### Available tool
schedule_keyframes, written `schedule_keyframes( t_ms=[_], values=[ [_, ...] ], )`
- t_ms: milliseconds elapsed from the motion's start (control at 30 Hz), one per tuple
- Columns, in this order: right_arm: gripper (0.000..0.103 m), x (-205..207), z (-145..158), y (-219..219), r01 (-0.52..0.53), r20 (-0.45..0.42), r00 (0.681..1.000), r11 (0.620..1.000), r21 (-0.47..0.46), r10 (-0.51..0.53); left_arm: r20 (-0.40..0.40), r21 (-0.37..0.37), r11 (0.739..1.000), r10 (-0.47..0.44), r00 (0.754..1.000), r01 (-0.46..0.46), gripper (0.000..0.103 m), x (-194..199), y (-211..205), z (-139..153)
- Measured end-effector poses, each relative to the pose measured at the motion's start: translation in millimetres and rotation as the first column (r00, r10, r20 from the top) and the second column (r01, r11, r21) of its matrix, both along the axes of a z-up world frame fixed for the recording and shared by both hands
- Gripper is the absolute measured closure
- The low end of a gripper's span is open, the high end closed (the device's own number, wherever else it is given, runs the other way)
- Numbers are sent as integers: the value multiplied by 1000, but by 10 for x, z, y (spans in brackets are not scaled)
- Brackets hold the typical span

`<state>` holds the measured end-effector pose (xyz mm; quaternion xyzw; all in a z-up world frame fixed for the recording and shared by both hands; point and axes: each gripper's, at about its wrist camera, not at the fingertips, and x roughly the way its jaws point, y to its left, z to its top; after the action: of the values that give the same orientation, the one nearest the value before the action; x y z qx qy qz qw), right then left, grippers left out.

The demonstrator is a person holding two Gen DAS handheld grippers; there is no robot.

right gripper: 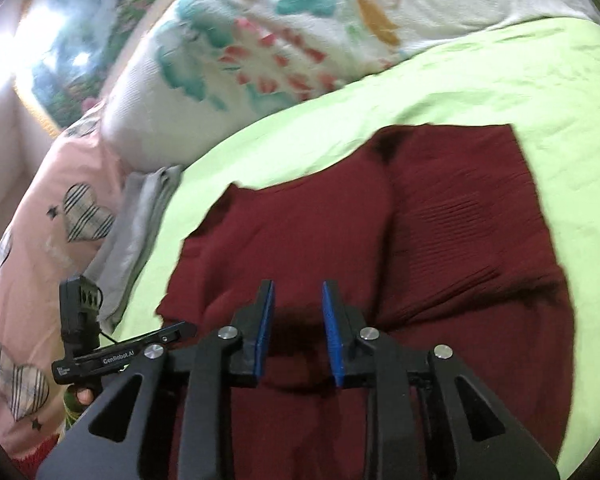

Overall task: Fold large clothes
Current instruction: 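Open both tools and release the cardigan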

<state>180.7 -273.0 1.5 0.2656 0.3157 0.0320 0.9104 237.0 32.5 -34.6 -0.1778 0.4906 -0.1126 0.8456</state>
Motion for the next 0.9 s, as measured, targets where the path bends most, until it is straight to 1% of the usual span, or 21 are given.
schedule_keyframes(
  t_ms=[33,67,100,133,167,200,267,333,433,467,567,633,700,733,800,833,900],
  values=[
    [77,36,6,34,-17,4,1000,1000,-3,17,0,-15,1000,10,1000,-10,59,-80,26,12],
    [76,103,24,66,-36,7,999,999,-3,36,-3,-26,1000,15,1000,-15,58,-147,52,22],
    [69,167,44,82,-61,11,998,998,11,61,-5,-37,999,14,1000,-14,58,-209,68,31],
    [53,230,69,109,-89,9,996,996,24,89,-11,-45,999,10,1000,-10,58,-281,67,45],
    [48,295,112,157,-112,6,994,993,22,112,-14,-45,999,12,1000,-13,57,-334,82,61],
    [47,325,175,211,-114,10,993,993,-7,114,-14,-50,998,24,1000,-24,56,-399,109,83],
    [47,278,234,300,-118,27,993,993,-22,118,-12,-87,995,51,999,-52,51,-531,216,121],
    [47,123,224,329,-139,35,990,990,5,138,-2,-117,990,83,997,-83,51,-722,376,167],
    [47,-259,102,297,-125,15,992,992,20,125,9,-116,988,102,995,-100,45,-1057,601,194],
    [47,-430,43,247,-105,1,995,994,29,105,4,-115,988,104,995,-103,43,-1145,657,176],
    [47,-880,-95,81,-43,-19,999,998,40,44,-33,-101,990,91,995,-94,41,-1485,796,50],
    [47,-1198,-172,-36,7,-36,999,1000,26,-6,-62,-79,992,93,994,-98,41,-1691,851,-58],
    [47,-1489,-222,-153,64,-45,997,998,7,-64,-86,-91,991,90,992,-98,41,-1862,866,-166],
    [47,-1630,-248,-214,95,-49,994,995,6,-94,-89,-96,991,88,992,-96,41,-1908,858,-205],
    [47,-1883,-287,-311,159,-49,986,987,6,-159,-69,-80,993,81,994,-87,41,-2005,805,-232],
    [47,-1953,-300,-337,173,-47,984,985,8,-172,-56,-60,996,68,996,-71,40,-2046,745,-221],
    [47,-2090,-356,-371,198,-55,979,980,5,-197,-49,-54,998,37,998,-40,41,-2060,642,-232]
  ],
)
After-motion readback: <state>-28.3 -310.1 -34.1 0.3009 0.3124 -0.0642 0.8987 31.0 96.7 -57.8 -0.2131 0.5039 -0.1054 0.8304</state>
